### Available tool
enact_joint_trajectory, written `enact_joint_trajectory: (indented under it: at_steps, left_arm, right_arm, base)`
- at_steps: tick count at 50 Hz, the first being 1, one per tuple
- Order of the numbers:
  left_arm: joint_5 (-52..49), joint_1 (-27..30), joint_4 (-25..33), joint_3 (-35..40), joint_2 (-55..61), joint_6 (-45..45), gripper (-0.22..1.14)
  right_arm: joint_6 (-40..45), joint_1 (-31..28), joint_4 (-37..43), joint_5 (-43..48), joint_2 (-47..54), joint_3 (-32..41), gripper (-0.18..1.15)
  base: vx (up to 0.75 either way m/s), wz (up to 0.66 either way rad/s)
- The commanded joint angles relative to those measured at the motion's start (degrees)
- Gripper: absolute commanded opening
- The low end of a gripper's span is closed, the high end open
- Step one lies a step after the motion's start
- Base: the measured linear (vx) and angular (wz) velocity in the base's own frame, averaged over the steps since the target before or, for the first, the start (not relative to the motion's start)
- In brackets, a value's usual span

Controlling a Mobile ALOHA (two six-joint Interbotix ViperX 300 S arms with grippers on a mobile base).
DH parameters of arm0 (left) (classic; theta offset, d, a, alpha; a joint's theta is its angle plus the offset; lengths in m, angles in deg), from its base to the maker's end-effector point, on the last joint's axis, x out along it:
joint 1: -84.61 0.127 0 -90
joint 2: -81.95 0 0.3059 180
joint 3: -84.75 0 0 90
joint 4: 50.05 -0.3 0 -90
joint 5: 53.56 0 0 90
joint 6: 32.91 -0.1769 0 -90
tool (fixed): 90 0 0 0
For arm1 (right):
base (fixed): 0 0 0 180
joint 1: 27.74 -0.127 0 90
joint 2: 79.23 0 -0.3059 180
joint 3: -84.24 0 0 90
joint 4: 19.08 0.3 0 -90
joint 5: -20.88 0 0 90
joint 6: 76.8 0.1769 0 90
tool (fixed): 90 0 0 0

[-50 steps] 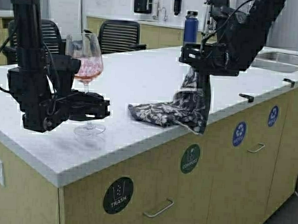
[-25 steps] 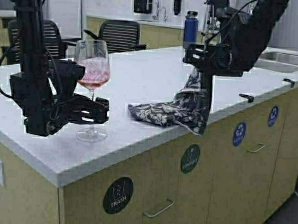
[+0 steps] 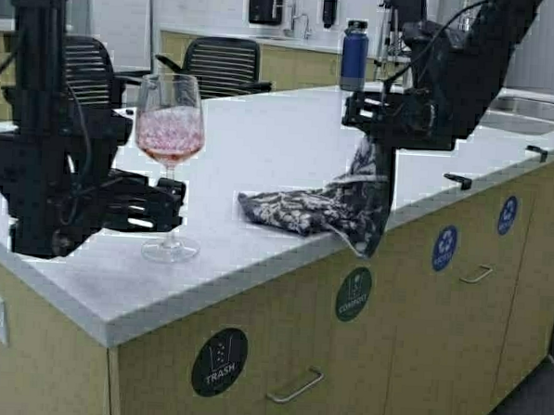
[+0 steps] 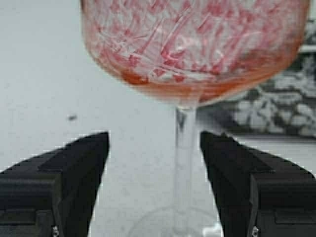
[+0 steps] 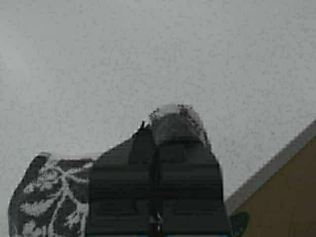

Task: Get the cloth and wipe up the spill under the wine glass

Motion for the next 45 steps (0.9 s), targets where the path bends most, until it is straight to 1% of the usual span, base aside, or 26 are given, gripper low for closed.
enact_joint_trajectory:
  at_steps: [1,5,12,21,26,36,45]
  left_arm:
    - [1.8,-0.2,-0.6,-6.2,-5.1,0.3,0.91]
    - [1.8,-0.1,-1.1,-9.8,-7.3,0.4,0.91]
    - [1.5,-0.1,-0.6,-15.2,-11.0,0.5,0.91]
    - [1.4,-0.1,0.0,-21.1,-16.8,1.5,0.91]
    - [1.1,-0.2,0.0,-23.7,-20.3,2.6,0.91]
    - [-2.6,-0.1,2.1,-26.5,-29.1,5.8,0.91]
    - [-10.5,-0.2,3.2,-26.4,-39.6,6.8,0.91]
  right_arm:
    - [-0.4,-0.2,-2.7,0.2,-5.5,-3.3,0.07]
    - [-0.4,-0.1,-5.9,-1.1,-7.6,-5.4,0.07]
    - [-0.4,-0.1,-10.4,-8.4,-12.3,-7.7,0.07]
    - [-0.5,-0.1,-12.0,-18.1,-17.6,-8.4,0.07]
    - [-0.4,-0.2,-12.2,-22.0,-20.6,-8.6,0.07]
    - [-0.4,-0.3,-12.1,-25.8,-27.4,-8.7,0.07]
    - [-0.4,-1.1,-12.1,-28.7,-32.4,-8.2,0.07]
  base:
    - [0.00,0.00]
    - [0.00,0.00]
    - [0.00,0.00]
    - [0.00,0.00]
    - [0.00,0.00]
    - [0.00,0.00]
    - [0.00,0.00]
